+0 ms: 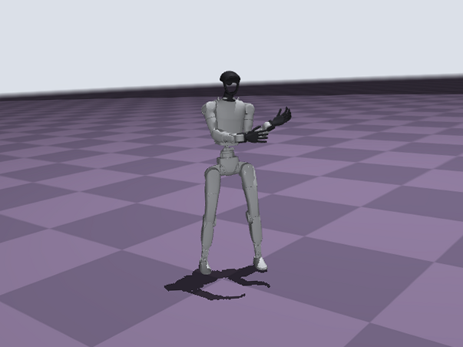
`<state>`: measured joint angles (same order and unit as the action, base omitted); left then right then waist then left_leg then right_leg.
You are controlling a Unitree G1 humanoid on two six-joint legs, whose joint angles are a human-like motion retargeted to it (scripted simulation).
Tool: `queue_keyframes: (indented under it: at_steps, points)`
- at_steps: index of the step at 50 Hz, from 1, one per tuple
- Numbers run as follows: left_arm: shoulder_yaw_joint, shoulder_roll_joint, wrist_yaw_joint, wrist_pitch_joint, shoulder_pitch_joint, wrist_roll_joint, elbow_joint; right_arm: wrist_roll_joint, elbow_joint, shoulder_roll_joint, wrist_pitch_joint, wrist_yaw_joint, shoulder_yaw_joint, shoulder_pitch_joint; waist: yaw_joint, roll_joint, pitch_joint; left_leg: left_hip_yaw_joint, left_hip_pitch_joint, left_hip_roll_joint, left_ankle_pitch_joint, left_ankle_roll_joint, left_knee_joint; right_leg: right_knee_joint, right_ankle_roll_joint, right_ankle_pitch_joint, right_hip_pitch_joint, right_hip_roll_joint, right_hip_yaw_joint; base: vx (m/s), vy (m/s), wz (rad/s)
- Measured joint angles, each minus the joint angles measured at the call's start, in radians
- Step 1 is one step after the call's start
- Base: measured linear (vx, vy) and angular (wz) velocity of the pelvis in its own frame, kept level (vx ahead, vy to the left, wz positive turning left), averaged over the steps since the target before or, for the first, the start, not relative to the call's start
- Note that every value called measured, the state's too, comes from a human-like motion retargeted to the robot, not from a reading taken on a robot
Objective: Dance
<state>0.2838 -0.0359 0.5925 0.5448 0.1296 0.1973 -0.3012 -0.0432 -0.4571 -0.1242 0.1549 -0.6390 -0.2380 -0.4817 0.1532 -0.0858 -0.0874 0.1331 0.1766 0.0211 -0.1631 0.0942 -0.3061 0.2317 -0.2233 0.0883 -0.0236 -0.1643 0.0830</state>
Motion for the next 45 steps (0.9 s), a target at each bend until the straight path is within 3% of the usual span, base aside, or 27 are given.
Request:
queue_keyframes:
  at_steps: [3, 7, 10, 12, 15, 17, 20, 22, 27, 33, 38, 42, 45]
  points:
    - [-0.012, 0.069, 0.116, -0.027, -0.041, -0.149, -0.079, 0.062, 0.180, 0.018, 0.125, 0.103, -0.032, 0.041, -0.043, -0.015, -0.004, 0.004, 0.062, 0.023, 0.026, 0.033, -0.062, -0.037, -0.005, 0.002, -0.030, 0.014, 0.031, 0.04, -0.24, 1.14]
    - [-0.065, 0.020, 0.182, 0.010, -0.190, -0.158, 0.001, 0.148, 0.202, 0.035, 0.292, 0.289, -0.024, 0.188, -0.101, -0.023, 0.015, -0.126, 0.149, 0.085, 0.033, 0.042, -0.167, -0.079, -0.014, 0.006, -0.057, 0.039, 0.056, 0.09, -0.10, 0.53]
    - [-0.074, -0.134, 0.059, 0.050, -0.274, -0.038, 0.335, 0.198, 0.011, 0.047, 0.433, 0.354, 0.045, 0.360, -0.134, 0.012, 0.053, -0.097, 0.169, 0.107, 0.000, 0.043, -0.196, -0.077, -0.013, 0.011, -0.063, 0.070, 0.078, 0.17, 0.04, 0.24]
    - [-0.045, -0.215, -0.075, 0.019, -0.270, 0.118, 0.634, 0.291, -0.185, 0.076, 0.494, 0.339, 0.146, 0.439, -0.127, 0.018, 0.077, -0.054, 0.153, 0.086, -0.030, 0.064, -0.183, -0.066, -0.011, 0.013, -0.060, 0.066, 0.068, 0.13, 0.13, -0.24]
    - [-0.053, -0.245, -0.258, -0.011, -0.272, 0.420, 0.839, 0.376, -0.418, 0.142, 0.466, 0.295, 0.247, 0.481, -0.137, 0.011, 0.087, -0.053, 0.107, 0.077, -0.051, 0.069, -0.136, -0.052, -0.001, 0.014, -0.060, 0.056, 0.062, 0.12, 0.09, -0.35]
    - [-0.053, -0.241, -0.274, 0.049, -0.276, 0.504, 0.810, 0.310, -0.482, 0.153, 0.453, 0.205, 0.285, 0.478, -0.151, 0.019, 0.094, -0.057, 0.088, 0.082, -0.045, 0.073, -0.110, -0.032, 0.003, 0.015, -0.048, 0.058, 0.047, 0.11, -0.02, -0.53]
    - [-0.035, -0.181, -0.262, 0.140, -0.244, 0.378, 0.679, 0.161, -0.410, 0.174, 0.508, 0.158, 0.324, 0.446, -0.144, 0.032, 0.114, -0.092, 0.069, 0.096, -0.032, 0.070, -0.053, 0.000, 0.012, 0.017, 0.000, 0.059, 0.026, -0.05, -0.03, -0.60]
    - [-0.058, -0.108, -0.254, 0.116, -0.210, 0.281, 0.519, 0.105, -0.239, 0.212, 0.529, 0.204, 0.301, 0.419, -0.131, 0.032, 0.109, -0.115, 0.056, 0.101, -0.019, 0.071, -0.016, 0.013, 0.019, 0.017, 0.028, 0.060, 0.003, -0.18, -0.01, -0.71]
    - [-0.075, -0.016, -0.211, 0.060, -0.121, 0.190, 0.228, 0.099, 0.140, 0.227, 0.445, 0.292, 0.253, 0.401, -0.120, 0.036, 0.098, -0.145, 0.019, 0.113, 0.008, 0.064, 0.038, -0.005, 0.024, 0.004, 0.027, 0.064, -0.012, -0.08, -0.07, -0.40]
    - [-0.119, 0.015, -0.168, 0.063, -0.117, 0.087, 0.123, 0.022, 0.295, 0.216, 0.382, 0.310, 0.255, 0.481, -0.121, 0.015, 0.077, -0.182, 0.021, 0.108, 0.021, 0.023, 0.059, -0.061, 0.038, -0.010, 0.009, 0.051, 0.030, -0.04, -0.10, 0.03]
    - [-0.211, -0.020, -0.279, 0.070, -0.230, 0.014, 0.335, 0.060, 0.108, 0.214, 0.378, 0.273, 0.382, 0.638, -0.126, -0.013, 0.068, -0.164, 0.111, 0.066, -0.048, -0.036, -0.097, -0.076, 0.032, -0.008, -0.007, 0.008, 0.079, 0.04, -0.04, 0.58]
    - [-0.252, -0.037, -0.457, 0.065, -0.286, -0.139, 0.673, 0.222, -0.186, 0.205, 0.416, 0.279, 0.512, 0.701, -0.080, 0.001, 0.069, -0.087, 0.154, 0.000, -0.053, -0.011, -0.173, -0.066, 0.018, -0.006, -0.021, -0.018, 0.105, 0.15, 0.15, 0.51]
    - [-0.217, -0.030, -0.527, 0.108, -0.324, -0.331, 0.903, 0.318, -0.411, 0.183, 0.467, 0.297, 0.533, 0.674, -0.050, 0.018, 0.056, -0.080, 0.134, -0.046, -0.071, -0.010, -0.205, -0.041, -0.006, -0.008, -0.052, -0.049, 0.097, 0.30, 0.21, 0.14]
